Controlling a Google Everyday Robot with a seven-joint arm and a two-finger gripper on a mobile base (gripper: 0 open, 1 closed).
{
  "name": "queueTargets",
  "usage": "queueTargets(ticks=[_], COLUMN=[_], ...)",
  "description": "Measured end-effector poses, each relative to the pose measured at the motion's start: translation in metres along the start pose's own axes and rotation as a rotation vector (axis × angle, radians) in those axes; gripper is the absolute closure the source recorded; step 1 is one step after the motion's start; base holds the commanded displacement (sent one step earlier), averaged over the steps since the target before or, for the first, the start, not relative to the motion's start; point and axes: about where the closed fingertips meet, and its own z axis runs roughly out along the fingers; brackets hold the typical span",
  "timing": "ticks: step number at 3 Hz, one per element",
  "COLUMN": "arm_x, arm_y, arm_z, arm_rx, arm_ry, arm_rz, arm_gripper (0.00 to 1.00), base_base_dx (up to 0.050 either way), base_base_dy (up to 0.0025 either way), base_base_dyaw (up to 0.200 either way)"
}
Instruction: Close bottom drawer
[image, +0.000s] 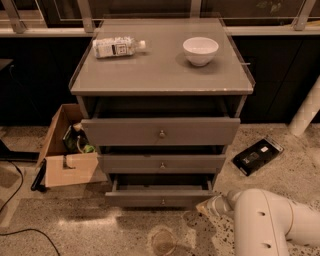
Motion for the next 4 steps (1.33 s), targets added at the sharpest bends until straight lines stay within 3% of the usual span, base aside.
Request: queueTargets(ticks=[3, 4], arm_x=[-0.057, -0.057], arm_y=[-0.023, -0.022], arm_z=[0.011, 0.010], arm_rx=[0.055, 0.055], arm_ry=[-0.065, -0.065], arm_rz=[-0.027, -0.027], arm_gripper=[1.00, 1.00], base_base_dx=[0.000, 0.000], base_base_dy=[0.00000, 0.00000], base_base_dyaw=[0.000, 0.000])
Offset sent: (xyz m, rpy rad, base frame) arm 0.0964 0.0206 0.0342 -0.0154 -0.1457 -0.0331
